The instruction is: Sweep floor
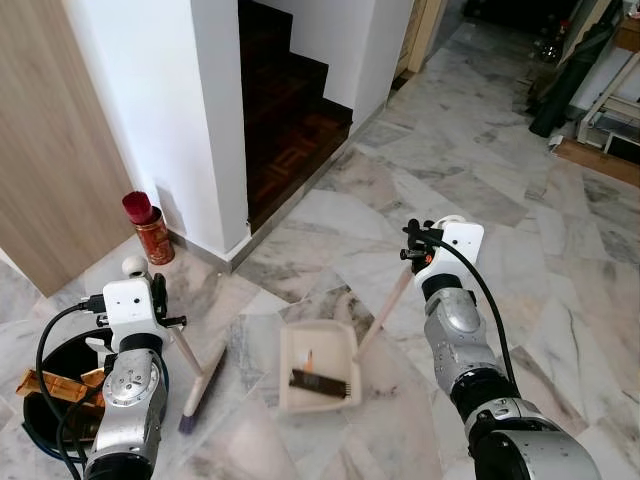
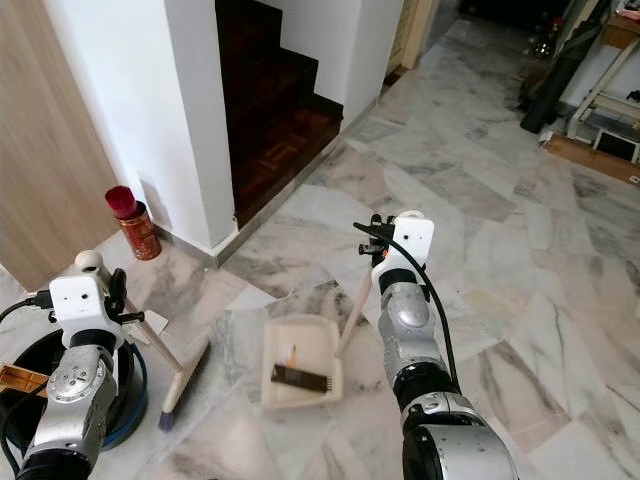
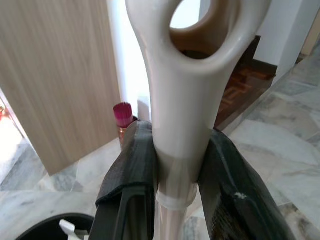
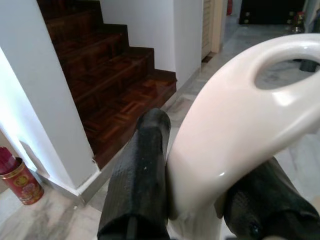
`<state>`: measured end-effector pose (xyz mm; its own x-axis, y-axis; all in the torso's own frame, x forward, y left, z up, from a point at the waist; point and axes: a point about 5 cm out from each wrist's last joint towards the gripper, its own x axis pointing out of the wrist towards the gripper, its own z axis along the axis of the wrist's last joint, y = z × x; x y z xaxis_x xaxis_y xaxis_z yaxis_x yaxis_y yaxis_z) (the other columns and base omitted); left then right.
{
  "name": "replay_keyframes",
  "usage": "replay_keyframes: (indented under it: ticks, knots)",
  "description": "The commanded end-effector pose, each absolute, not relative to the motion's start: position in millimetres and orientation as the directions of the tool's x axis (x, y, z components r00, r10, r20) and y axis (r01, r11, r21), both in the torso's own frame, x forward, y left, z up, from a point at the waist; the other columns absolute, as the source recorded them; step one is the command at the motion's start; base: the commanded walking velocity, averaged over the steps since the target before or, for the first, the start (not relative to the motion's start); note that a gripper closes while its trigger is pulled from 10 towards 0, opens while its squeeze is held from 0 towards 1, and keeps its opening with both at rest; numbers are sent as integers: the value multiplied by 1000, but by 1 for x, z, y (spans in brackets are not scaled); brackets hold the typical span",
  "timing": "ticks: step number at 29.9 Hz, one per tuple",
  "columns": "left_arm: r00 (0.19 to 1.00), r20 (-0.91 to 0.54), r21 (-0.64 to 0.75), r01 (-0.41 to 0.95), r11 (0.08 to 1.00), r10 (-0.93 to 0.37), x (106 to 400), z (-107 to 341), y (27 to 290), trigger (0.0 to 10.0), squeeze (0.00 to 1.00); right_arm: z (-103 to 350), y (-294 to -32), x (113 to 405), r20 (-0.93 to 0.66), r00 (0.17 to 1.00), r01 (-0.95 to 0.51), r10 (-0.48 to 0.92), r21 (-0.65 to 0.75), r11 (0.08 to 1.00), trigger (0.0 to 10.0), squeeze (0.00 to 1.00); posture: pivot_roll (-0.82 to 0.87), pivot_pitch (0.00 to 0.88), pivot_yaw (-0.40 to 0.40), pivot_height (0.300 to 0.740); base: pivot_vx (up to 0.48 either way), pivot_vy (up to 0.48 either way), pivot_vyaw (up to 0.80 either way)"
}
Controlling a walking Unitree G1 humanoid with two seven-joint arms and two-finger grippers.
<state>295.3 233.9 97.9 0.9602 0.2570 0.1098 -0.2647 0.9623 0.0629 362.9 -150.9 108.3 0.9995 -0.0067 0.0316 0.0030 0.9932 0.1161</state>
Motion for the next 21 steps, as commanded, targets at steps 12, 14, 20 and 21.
replay_keyframes:
  ticks: [12,14,20,21]
  knots:
    - [950,201,80,-258,963,238,299,131,235,10000,0,93,-156,354,-42,995,93,-86,203,975,10000,0,190,95,-75,740,0,0,0]
    - [952,183,73,-260,963,243,297,129,234,10000,0,92,-155,353,-44,996,91,-83,221,971,10000,0,189,98,-74,740,0,0,0]
    - [959,166,80,-246,966,230,297,126,229,10000,0,95,-153,356,-44,996,87,-79,209,974,10000,0,191,105,-74,740,0,0,0]
    - [960,164,79,-244,967,229,297,126,228,10000,0,95,-153,356,-44,996,84,-76,208,974,10000,0,191,105,-75,740,0,0,0]
